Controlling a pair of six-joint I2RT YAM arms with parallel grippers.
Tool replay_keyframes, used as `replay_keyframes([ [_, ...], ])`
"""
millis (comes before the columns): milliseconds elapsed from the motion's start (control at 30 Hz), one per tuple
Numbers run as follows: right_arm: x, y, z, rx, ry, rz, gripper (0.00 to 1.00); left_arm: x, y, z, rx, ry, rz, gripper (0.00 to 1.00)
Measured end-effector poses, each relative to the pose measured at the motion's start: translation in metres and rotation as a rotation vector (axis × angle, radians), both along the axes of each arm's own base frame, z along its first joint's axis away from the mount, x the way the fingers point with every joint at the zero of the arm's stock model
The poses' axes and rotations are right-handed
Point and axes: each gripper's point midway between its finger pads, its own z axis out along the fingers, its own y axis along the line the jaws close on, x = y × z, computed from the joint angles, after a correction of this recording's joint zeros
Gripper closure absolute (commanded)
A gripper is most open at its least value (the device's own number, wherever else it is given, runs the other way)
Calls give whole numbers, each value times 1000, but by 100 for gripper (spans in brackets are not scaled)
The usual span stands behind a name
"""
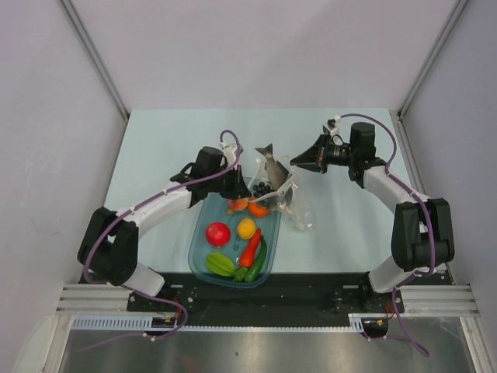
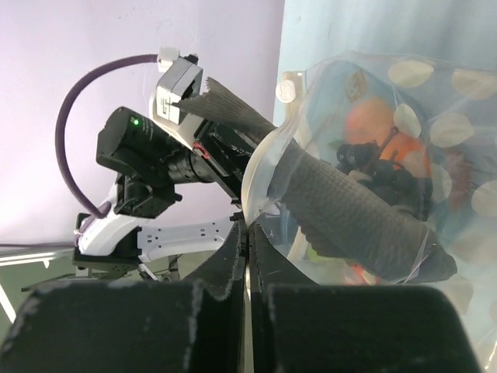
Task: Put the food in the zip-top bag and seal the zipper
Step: Adjust the zipper food storage bag at the center of the board.
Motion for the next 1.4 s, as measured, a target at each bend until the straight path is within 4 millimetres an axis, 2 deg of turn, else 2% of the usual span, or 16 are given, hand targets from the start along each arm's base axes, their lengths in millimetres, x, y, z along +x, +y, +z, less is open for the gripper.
replay_keyframes([
  [100, -1, -1, 0, -12, -9, 8, 100, -3, -4, 6, -17, 26, -23, 100],
  [167, -2, -4, 4, -29, -26, 11, 100, -2, -11, 25, -41, 6, -52, 100],
  [267, -4, -11, 21, -78, -94, 2, 100, 0, -26, 70, -79, -86, -113, 100],
  [400, -11, -21, 51, -165, -217, -23, 100, -11, -44, 135, -125, -236, -211, 100],
  [467, -18, -25, 69, -207, -288, -36, 100, -16, -50, 160, -139, -288, -245, 100],
  [533, -27, -30, 84, -240, -350, -47, 100, -20, -52, 172, -141, -305, -270, 100],
  [600, -37, -33, 91, -265, -389, -54, 100, -21, -51, 173, -129, -298, -283, 100],
  [700, -48, -37, 89, -303, -398, -54, 100, -20, -51, 163, -102, -270, -290, 100],
  [767, -50, -39, 81, -323, -381, -50, 100, -19, -51, 151, -73, -242, -298, 94],
  [900, -49, -43, 56, -390, -350, -42, 100, -15, -48, 129, -13, -211, -302, 73],
  [933, -49, -45, 47, -407, -343, -39, 100, -14, -47, 128, -8, -212, -302, 51],
  [1000, -52, -48, 28, -436, -315, -28, 100, -10, -42, 122, 4, -221, -298, 21],
  [1033, -53, -49, 19, -448, -298, -21, 100, -8, -37, 119, 12, -224, -289, 1],
  [1133, -56, -52, 1, -471, -269, -7, 100, 1, -7, 105, 58, -247, -205, 0],
  [1267, -56, -54, -2, -483, -282, -1, 100, 5, 35, 90, 125, -258, -102, 0],
  [1400, -55, -55, -2, -487, -290, -1, 100, 11, 45, 74, 181, -248, -88, 4],
])
